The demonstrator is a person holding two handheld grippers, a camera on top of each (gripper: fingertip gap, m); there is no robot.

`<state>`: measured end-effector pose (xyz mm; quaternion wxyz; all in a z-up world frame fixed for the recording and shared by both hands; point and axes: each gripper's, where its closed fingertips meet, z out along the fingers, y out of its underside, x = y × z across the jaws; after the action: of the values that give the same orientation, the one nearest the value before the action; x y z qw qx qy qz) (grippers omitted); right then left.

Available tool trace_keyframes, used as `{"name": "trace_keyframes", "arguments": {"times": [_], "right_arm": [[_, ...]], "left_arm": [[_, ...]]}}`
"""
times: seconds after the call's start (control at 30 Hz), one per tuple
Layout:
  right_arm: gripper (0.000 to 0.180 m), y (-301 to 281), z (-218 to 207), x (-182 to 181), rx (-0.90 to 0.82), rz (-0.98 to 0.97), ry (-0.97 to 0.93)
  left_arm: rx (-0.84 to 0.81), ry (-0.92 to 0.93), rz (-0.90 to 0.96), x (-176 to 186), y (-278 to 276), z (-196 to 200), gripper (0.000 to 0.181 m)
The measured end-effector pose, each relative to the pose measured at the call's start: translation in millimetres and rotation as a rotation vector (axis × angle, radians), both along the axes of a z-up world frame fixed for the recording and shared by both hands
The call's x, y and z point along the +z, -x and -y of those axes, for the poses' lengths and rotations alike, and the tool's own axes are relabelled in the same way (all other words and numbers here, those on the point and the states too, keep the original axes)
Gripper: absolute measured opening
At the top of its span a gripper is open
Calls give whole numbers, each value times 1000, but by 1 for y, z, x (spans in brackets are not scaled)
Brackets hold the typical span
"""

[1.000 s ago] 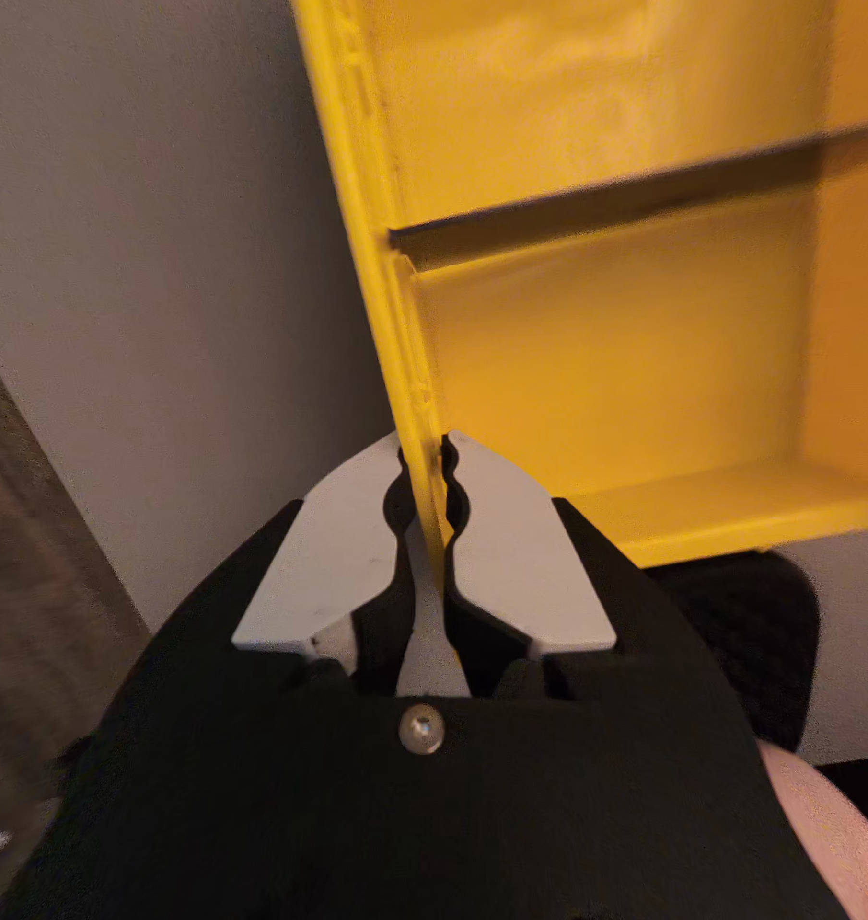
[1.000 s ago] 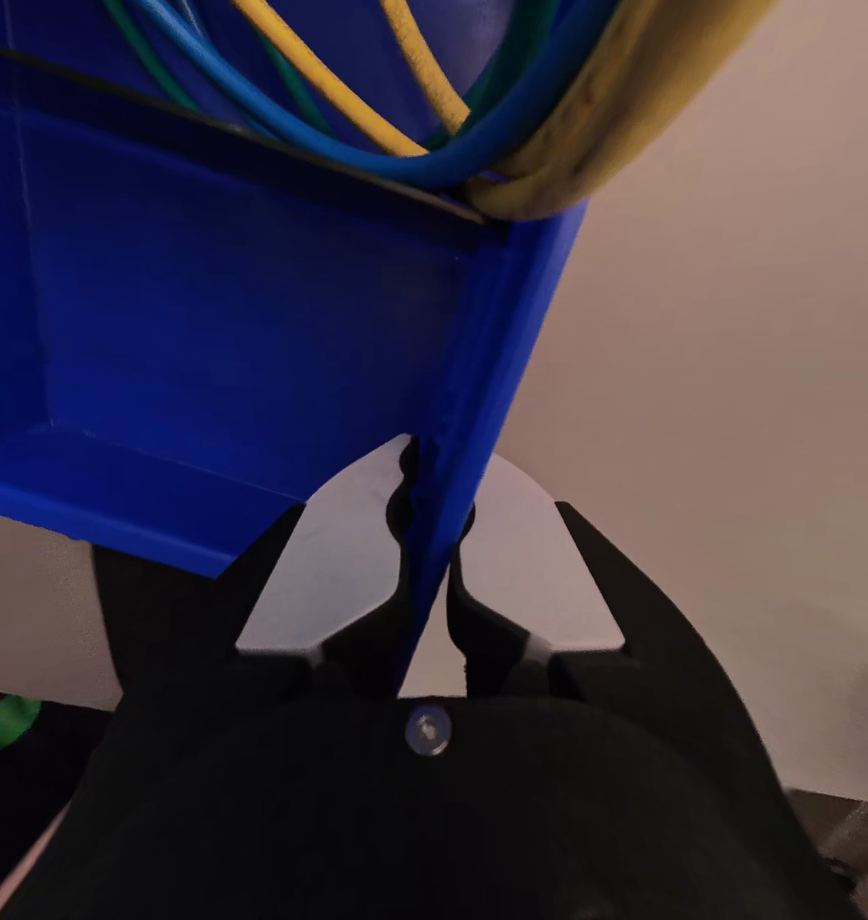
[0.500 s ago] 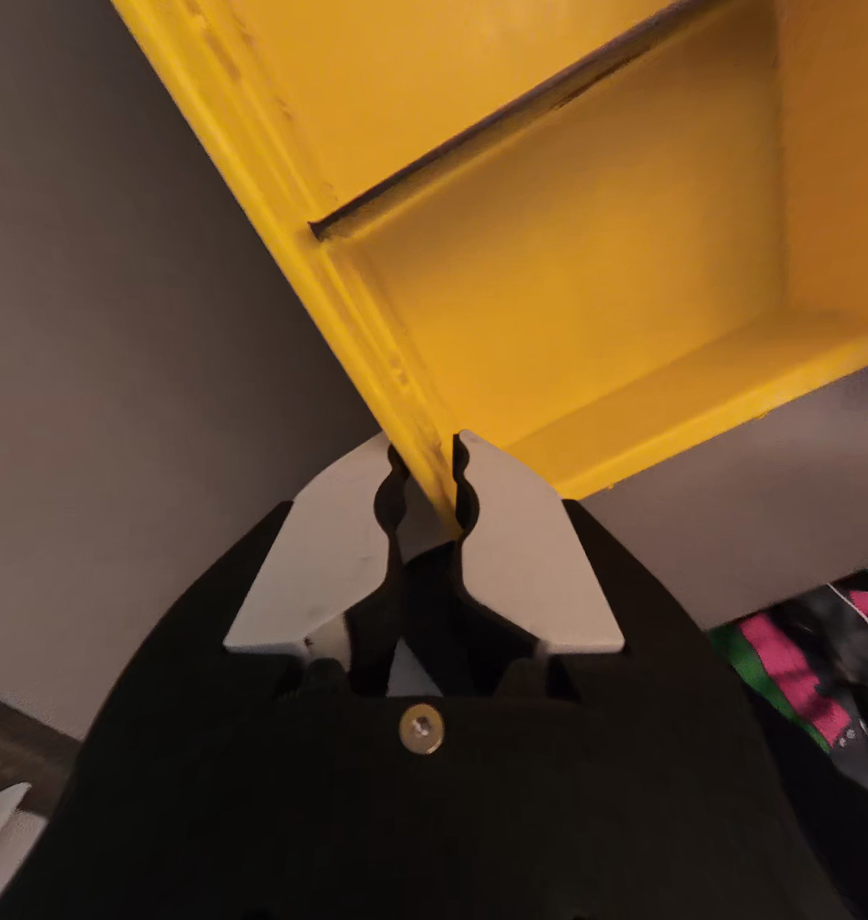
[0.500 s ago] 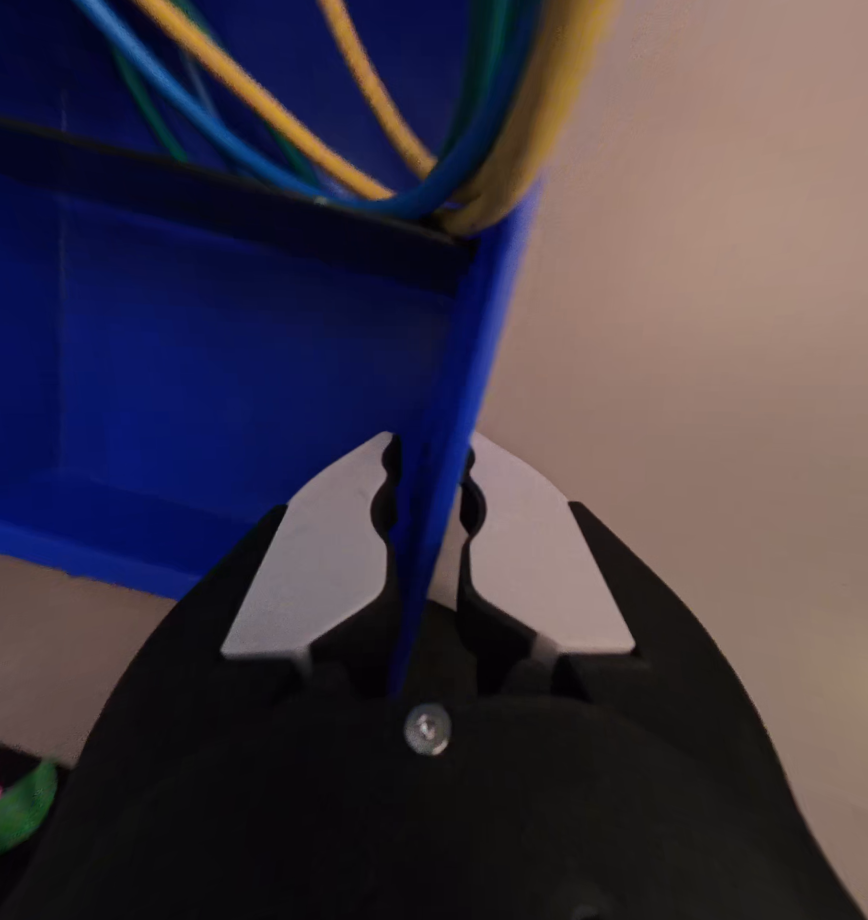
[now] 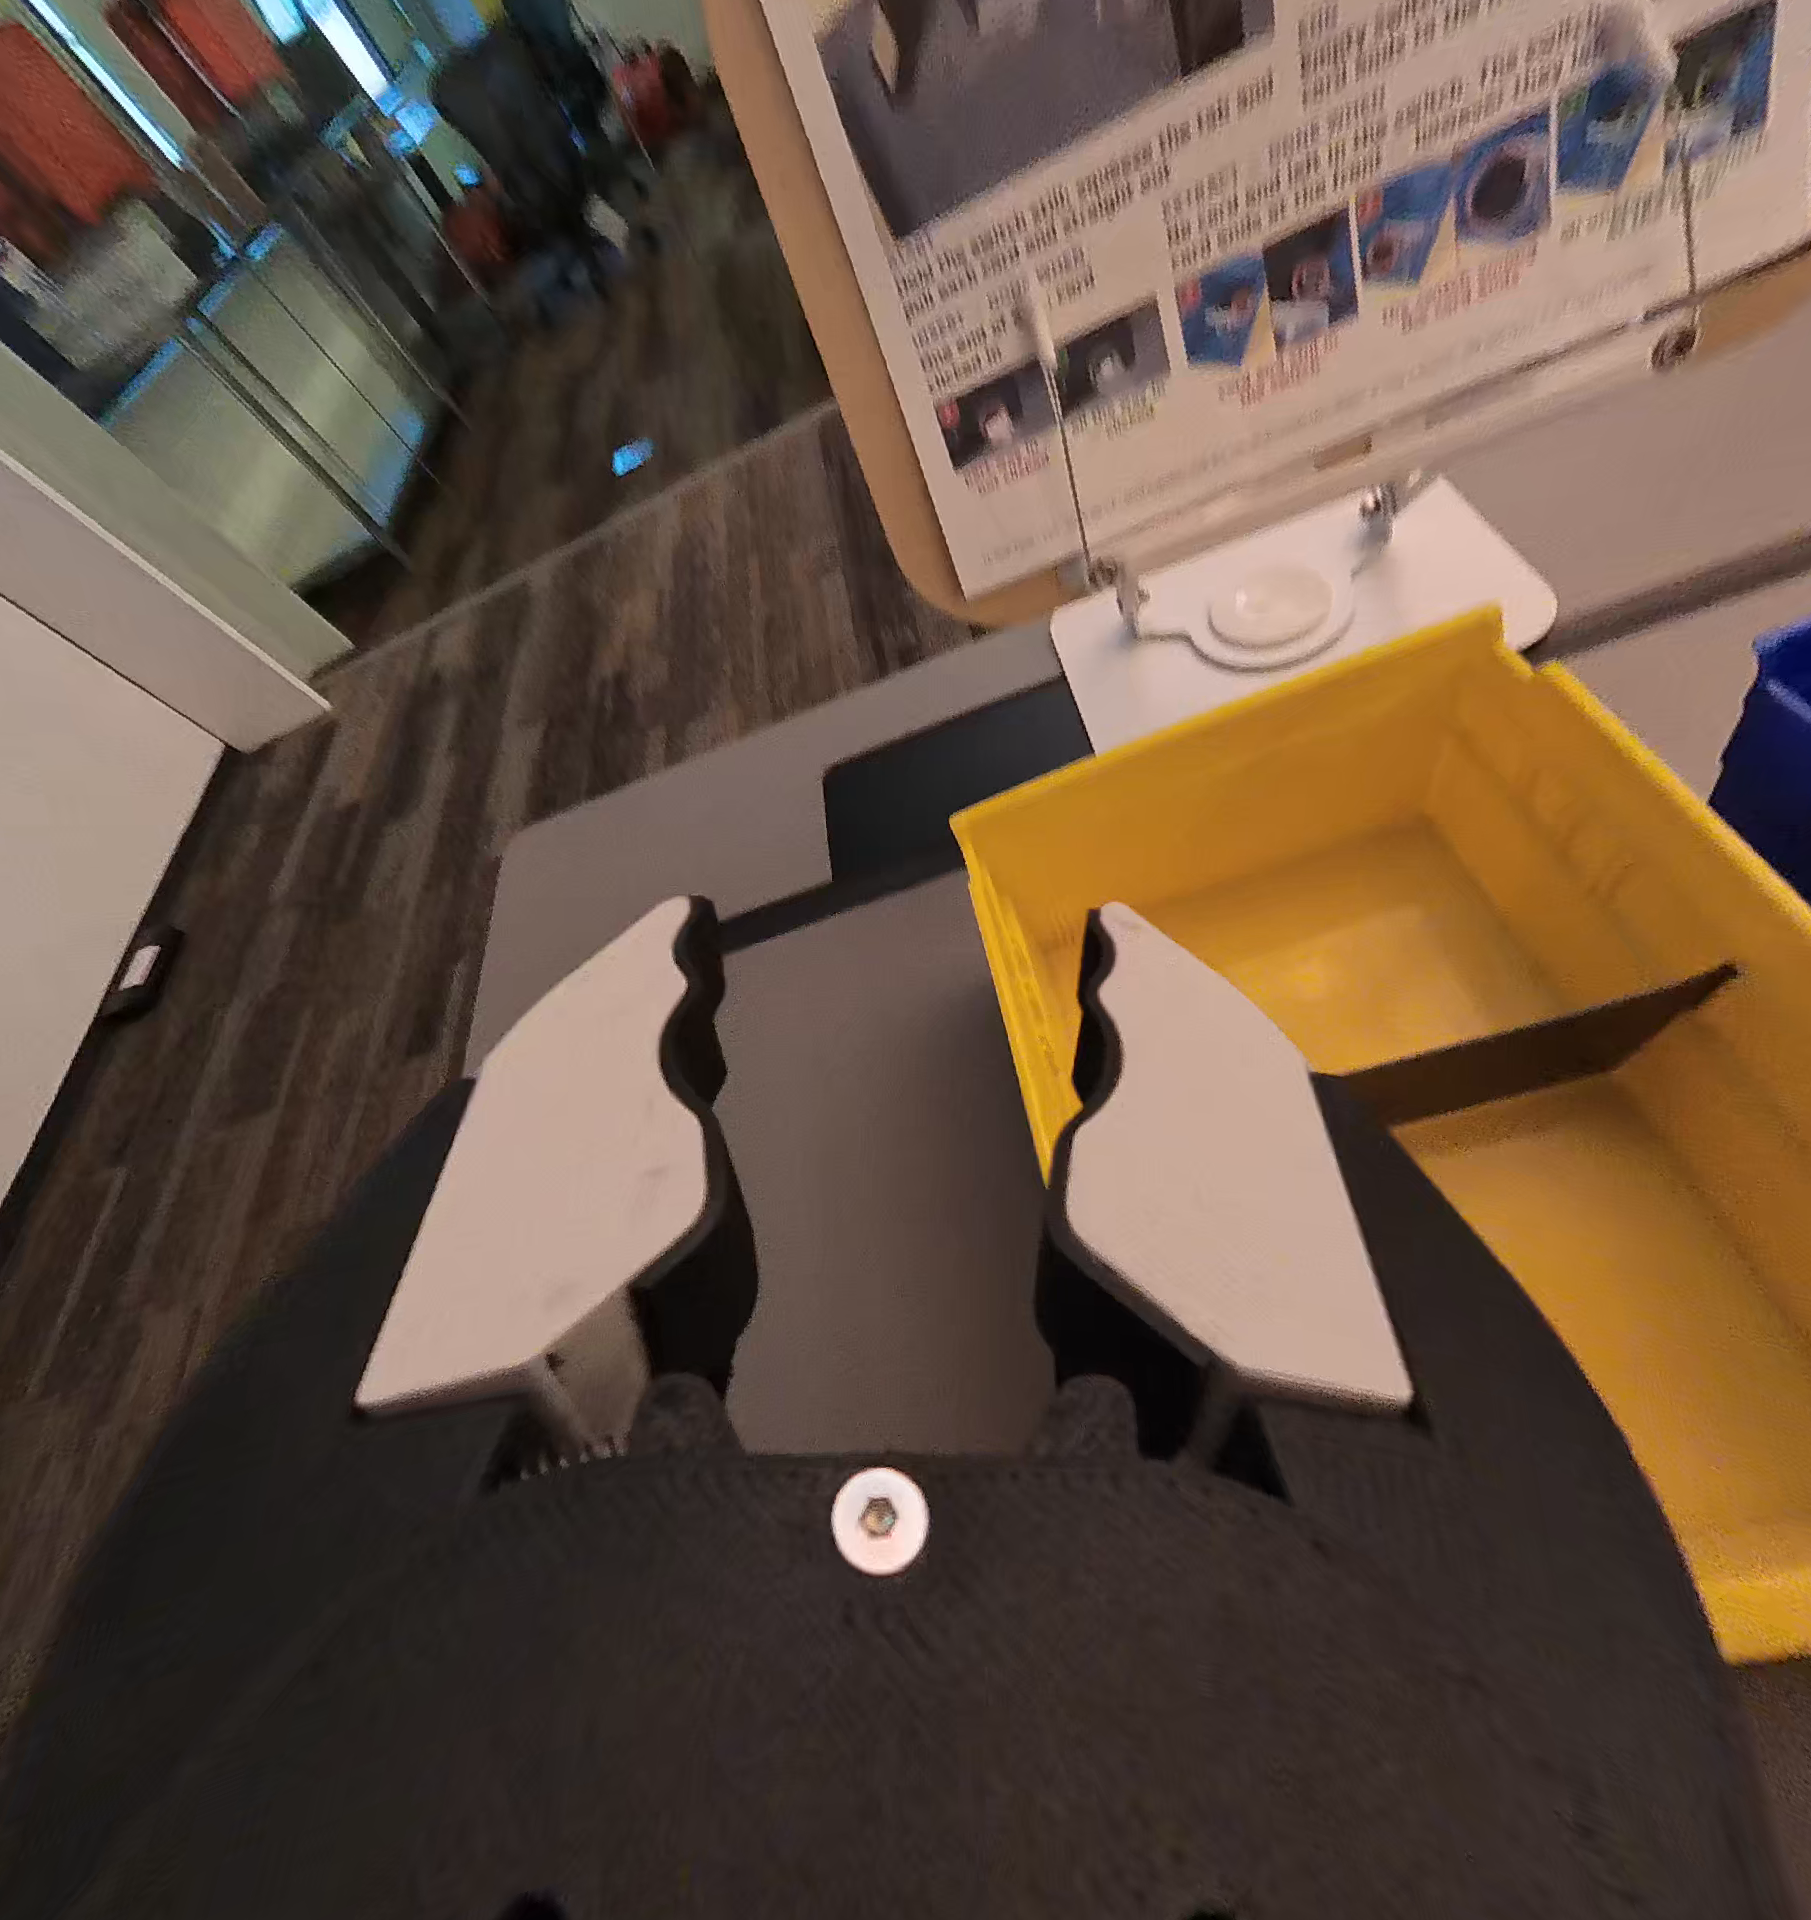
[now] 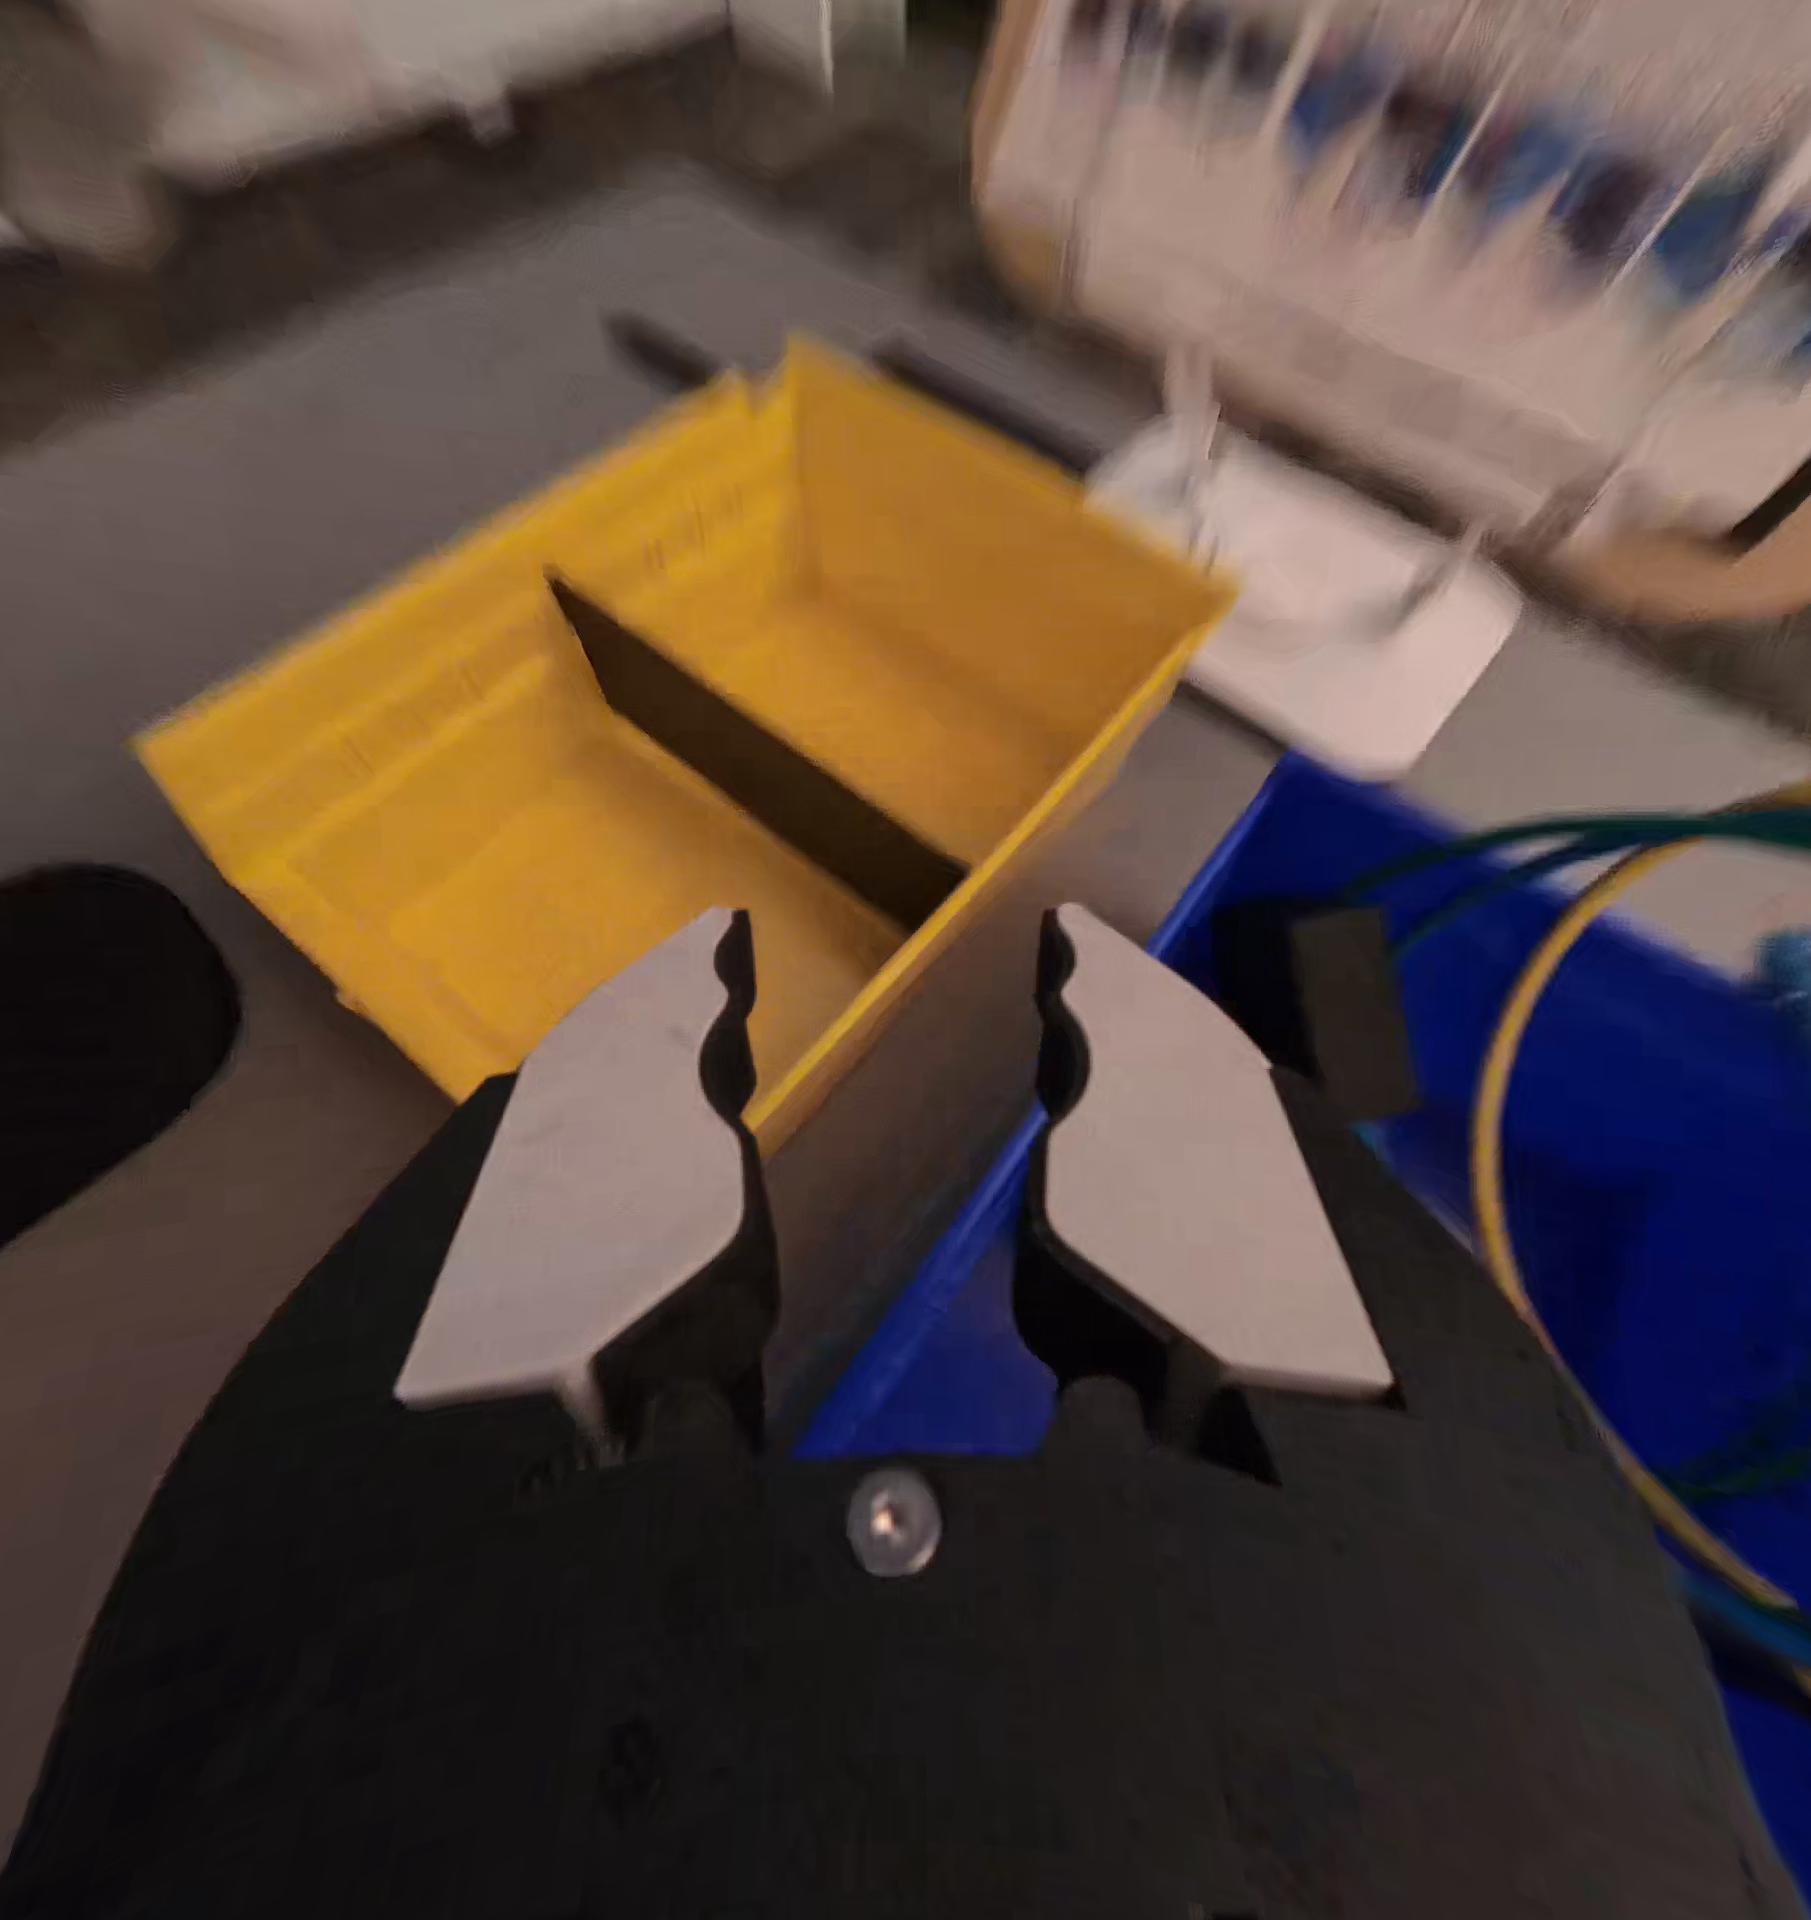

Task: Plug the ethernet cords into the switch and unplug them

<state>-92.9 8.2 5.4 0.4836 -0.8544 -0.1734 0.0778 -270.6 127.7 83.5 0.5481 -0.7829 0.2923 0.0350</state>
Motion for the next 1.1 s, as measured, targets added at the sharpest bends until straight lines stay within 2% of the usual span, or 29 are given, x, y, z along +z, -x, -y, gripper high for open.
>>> {"name": "trace_keyframes", "arguments": {"times": [0.07, 0.13, 0.17, 0.5, 0.57, 0.63, 0.77, 0.8, 0.83, 0.9, 1.1], "right_arm": [[50, 3, -13, -41, -59, 95, 182], [46, 4, -21, -63, -110, 119, 263], [38, 4, -23, -69, -136, 109, 299], [44, -2, -19, -84, -269, 49, 631], [35, 19, -20, -80, -216, -26, 665], [37, 18, -25, -83, -247, 12, 667], [34, 24, -16, -122, -262, -3, 878], [27, 23, -17, -129, -276, -5, 904], [17, 18, -29, -128, -290, 8, 844], [11, 18, -35, -132, -287, -25, 863], [8, 18, -40, -130, -225, -25, 956]], "left_arm": [[-6, -25, 18, 5, -2, 3, 65], [-18, -19, 13, 5, -4, 6, 66], [-24, -21, 10, 5, -4, 7, 66], [-110, 12, 63, 9, -11, 22, 66], [-125, 8, 71, 12, -11, 26, 66], [-136, 6, 78, 15, -10, 29, 65], [-149, 15, 94, 17, -6, 33, 65], [-152, 15, 98, 18, -5, 34, 65], [-155, 17, 102, 19, -5, 35, 64], [-162, 20, 109, 19, -4, 36, 64], [-159, 9, 186, 32, 5, 42, 65]]}}
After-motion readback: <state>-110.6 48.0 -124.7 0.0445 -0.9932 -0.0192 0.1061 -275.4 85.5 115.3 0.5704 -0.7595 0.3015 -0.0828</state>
